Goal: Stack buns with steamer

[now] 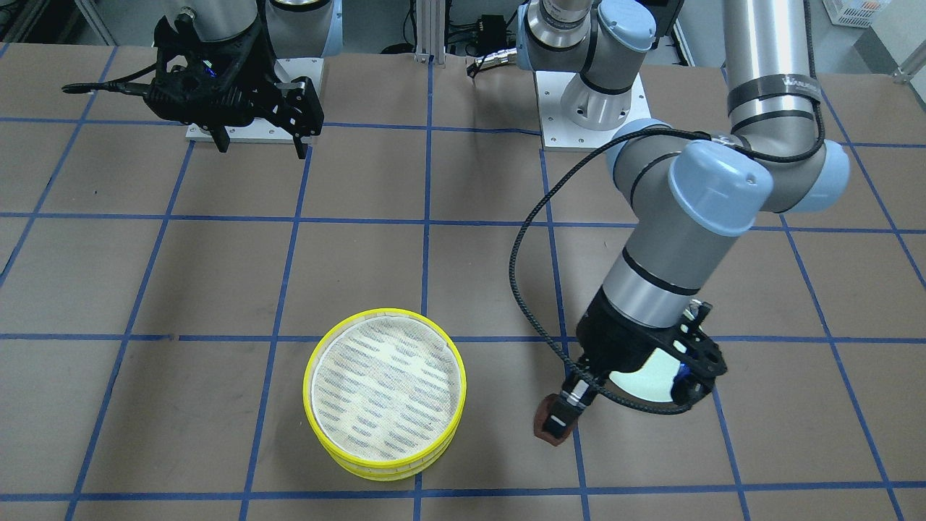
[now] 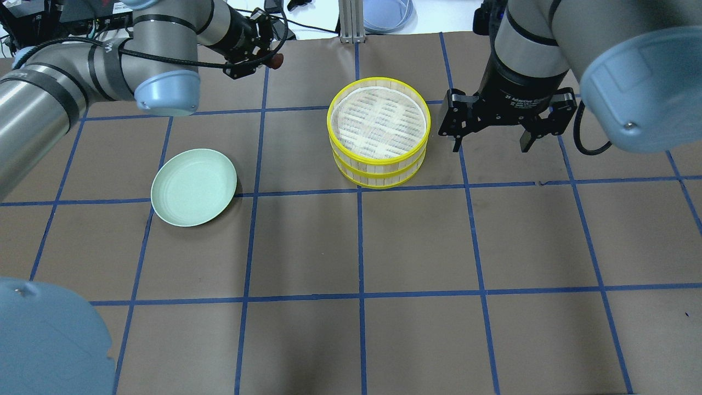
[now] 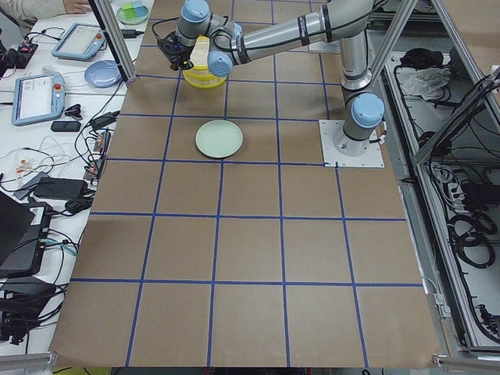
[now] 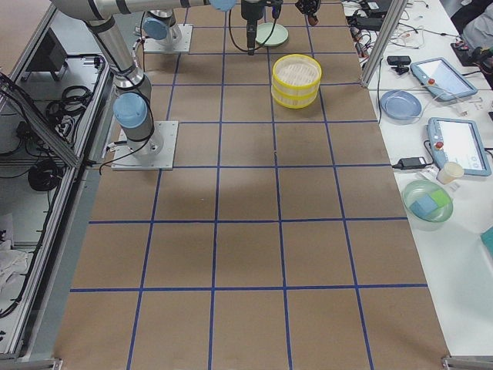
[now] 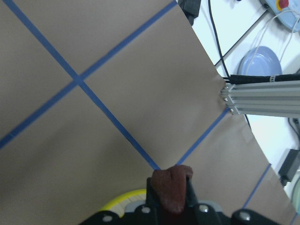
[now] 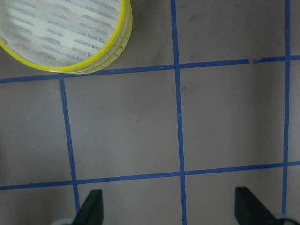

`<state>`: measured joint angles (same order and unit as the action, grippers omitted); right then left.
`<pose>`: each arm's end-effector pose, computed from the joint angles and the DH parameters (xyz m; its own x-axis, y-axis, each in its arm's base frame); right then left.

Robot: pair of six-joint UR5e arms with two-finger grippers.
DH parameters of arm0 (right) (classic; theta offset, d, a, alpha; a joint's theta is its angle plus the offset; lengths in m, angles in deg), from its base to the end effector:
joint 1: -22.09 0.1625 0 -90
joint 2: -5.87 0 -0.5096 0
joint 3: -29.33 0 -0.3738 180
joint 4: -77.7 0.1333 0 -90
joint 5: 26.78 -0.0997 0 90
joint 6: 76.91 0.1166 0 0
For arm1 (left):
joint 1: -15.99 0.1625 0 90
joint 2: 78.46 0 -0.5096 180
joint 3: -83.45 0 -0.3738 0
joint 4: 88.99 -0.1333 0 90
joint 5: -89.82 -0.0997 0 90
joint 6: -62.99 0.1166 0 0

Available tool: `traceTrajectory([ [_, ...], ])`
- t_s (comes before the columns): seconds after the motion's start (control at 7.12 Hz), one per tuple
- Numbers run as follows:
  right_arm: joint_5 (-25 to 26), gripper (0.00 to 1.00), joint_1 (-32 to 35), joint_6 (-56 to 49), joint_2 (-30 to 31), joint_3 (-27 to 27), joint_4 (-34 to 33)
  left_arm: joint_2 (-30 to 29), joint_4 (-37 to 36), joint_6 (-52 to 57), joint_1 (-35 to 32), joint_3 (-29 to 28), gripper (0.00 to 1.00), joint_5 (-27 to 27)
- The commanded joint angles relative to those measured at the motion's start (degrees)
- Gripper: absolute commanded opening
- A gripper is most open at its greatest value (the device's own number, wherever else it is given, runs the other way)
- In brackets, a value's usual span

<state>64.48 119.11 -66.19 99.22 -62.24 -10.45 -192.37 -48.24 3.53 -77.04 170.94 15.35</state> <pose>0.1839 -0.4241 0.5661 -0.9977 0.0645 0.0218 0.0645 0.9979 -0.0029 -0.2010 -0.6855 0.4392 -0.5258 -0.6711 0.5226 -0.7992 0.6001 -0.0335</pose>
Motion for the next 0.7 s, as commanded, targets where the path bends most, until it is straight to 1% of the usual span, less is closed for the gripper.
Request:
traceTrajectory([
  [0.0,-0.29,1.00,-0.16,-0.70,0.26,-0.02,0.61,-2.19,-6.36,-10.81,-5.57,1.53,0.00,0.55],
  [0.14,-1.42,1.00,-0.16,-0.70,0.26,-0.02,0.35,-3.07,-9.96,-14.25,-7.33,2.85,0.00,0.64],
  [0.28,-1.61,1.00,-0.34,-0.70,0.17,-0.02,-0.61,-3.25,-12.78,-15.33,-9.35,5.38,0.00,0.47],
  [0.42,-1.70,1.00,-1.30,-0.70,0.08,-0.02,-0.27,-3.17,-15.24,-15.25,-9.72,8.02,0.00,0.47],
  [0.56,-1.70,1.00,-1.91,-0.70,-0.01,-0.02,-0.09,-3.26,-15.44,-15.34,-10.07,9.35,0.17,0.38],
])
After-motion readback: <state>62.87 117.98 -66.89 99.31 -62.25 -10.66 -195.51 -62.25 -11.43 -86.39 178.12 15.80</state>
